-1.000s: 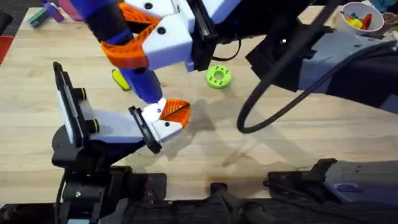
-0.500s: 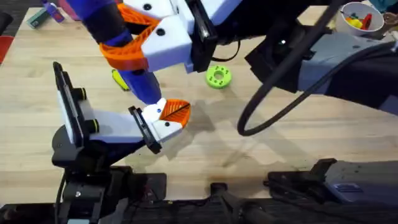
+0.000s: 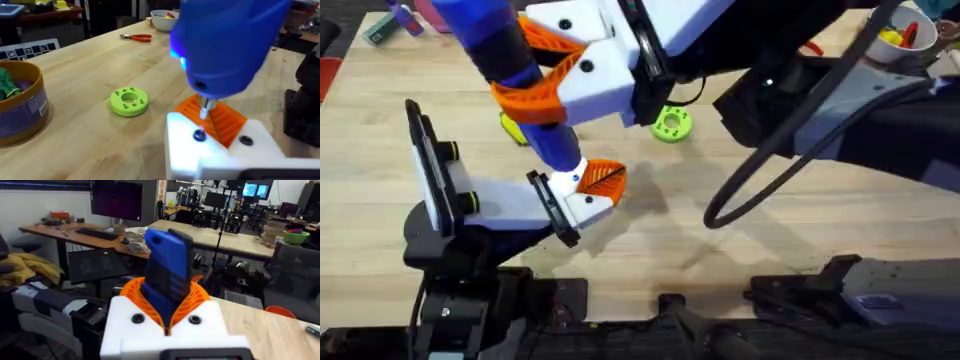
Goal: Pick up the gripper from the table and insert it into the empty holder that is missing its gripper. Then pick up a screw, insert it into the mounting hole, and use the screwdriver to tighten it. Finally, clean up the table by picking up the vegetable and placing it into the bucket.
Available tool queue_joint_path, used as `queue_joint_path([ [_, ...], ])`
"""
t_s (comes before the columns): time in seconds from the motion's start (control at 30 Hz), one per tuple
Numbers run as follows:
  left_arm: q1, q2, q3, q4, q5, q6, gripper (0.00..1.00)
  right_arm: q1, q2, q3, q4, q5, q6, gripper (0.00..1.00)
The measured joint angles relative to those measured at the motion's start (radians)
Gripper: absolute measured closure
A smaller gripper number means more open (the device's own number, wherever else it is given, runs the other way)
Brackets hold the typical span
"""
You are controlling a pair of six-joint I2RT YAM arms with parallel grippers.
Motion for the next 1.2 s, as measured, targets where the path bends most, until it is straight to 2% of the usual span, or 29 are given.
queue_joint_path([
  [1.2, 0.0, 0.0, 0.0, 0.0, 0.0, 0.0, 0.99, 0.001, 0.036, -0.006, 0.0, 0.003, 0.011, 0.977],
])
